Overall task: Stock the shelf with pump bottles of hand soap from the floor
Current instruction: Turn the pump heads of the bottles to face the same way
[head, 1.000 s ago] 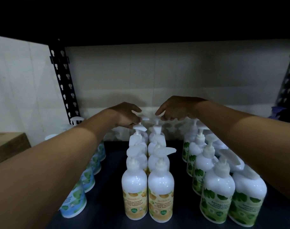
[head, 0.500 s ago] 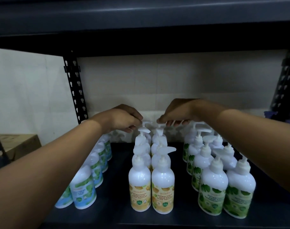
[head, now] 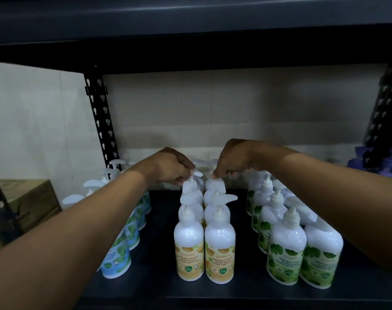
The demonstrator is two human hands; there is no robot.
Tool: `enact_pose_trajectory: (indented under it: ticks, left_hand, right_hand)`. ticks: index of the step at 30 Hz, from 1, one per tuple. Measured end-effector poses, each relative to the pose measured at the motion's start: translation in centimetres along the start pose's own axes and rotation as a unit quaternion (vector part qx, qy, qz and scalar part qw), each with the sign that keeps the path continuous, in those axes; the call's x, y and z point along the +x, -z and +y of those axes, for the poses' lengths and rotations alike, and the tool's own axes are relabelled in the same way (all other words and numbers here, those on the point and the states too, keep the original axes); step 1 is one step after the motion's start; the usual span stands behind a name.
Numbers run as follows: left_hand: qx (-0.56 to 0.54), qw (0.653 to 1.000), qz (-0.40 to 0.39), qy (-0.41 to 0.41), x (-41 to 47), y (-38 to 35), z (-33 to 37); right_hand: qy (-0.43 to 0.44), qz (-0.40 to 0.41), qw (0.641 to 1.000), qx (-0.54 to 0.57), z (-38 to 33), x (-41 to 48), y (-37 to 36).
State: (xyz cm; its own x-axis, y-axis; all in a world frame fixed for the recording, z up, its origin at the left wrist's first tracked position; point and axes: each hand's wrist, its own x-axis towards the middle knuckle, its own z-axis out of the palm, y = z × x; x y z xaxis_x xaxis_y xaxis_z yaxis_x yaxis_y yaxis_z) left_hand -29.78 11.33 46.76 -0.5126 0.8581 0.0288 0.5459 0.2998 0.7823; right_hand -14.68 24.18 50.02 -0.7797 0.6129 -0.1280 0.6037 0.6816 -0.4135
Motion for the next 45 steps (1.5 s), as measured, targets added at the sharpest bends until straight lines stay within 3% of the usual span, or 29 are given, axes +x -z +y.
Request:
enact_pose_trajectory:
  ticks: [19, 39, 45]
  left_hand:
    - [0.096, 0.995, 0.003, -0.012, 0.6, -0.3, 0.7]
    - [0.085, 0.996, 0.017, -0.001, 0.9, -0.3, 0.5]
    - [0.056, 0.998, 0.004, 0.003, -0.1, -0.1, 0.4]
  right_hand:
    - [0.011, -0.036, 0.999, 0.009, 0.8, 0.8, 0.5]
    - [0.015, -0.018, 1.000, 0.002, 0.7, 0.7, 0.2]
    - [-0.003, -0.008, 0.993, 0.117, 1.5, 0.1, 0.6]
